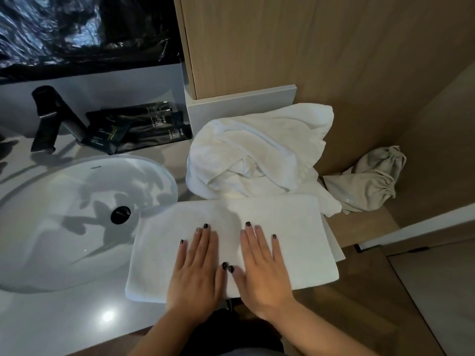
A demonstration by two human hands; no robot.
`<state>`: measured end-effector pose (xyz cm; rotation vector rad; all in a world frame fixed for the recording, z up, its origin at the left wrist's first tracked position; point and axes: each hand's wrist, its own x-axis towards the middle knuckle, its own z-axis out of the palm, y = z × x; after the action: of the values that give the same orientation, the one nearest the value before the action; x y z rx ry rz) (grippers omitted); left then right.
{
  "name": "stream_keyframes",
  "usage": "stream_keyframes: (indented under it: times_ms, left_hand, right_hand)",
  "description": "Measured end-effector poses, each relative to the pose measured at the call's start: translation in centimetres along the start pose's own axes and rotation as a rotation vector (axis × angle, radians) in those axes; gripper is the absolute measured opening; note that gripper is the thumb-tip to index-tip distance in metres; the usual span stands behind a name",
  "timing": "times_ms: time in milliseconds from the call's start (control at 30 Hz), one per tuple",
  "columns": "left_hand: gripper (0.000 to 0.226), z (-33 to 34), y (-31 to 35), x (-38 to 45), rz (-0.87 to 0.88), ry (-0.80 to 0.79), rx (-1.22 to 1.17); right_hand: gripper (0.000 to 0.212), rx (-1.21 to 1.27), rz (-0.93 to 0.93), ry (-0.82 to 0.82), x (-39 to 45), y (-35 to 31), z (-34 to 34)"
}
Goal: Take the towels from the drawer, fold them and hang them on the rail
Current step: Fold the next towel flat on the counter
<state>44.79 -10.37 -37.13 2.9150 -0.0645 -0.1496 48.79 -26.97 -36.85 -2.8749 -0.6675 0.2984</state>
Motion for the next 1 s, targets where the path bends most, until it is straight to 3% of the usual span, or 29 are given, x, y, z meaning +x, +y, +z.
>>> stream_keyframes:
  times_ms: [200,533,767,900,1000]
  left_hand:
    - [0.071,-0.2,-1.6,-0.5,-0.006,-0.019,0.056]
    - [0.089,-0.8,-3.4,-3.4,-0.341,-0.02,0.071]
    - [0.08,-0.6,-0.4,-4.3,-0.575,-0.003,0.023]
    - [0.084,-1.1,0.8,-6.0,-0.596,-0.061,0.004]
    - [0.083,-1.5,1.3,-7.3,-0.507,-0.113,0.027]
  right_hand:
    - [0.08,-0.101,-0.033,0.011,-1.1,5.1,-0.7]
    - [0.079,-0.109,0.012,-0.096,-3.2,12.4,-2.3]
    - [0.075,-0.196,-0.076,-0.272,-4.0,14.2,-5.6]
    - [0.075,-0.191,-0.178,-0.306,-5.1,12.6,-6.1]
    - [0.076,-0.228,-0.295,-0.302,-5.8,11.1,-5.6]
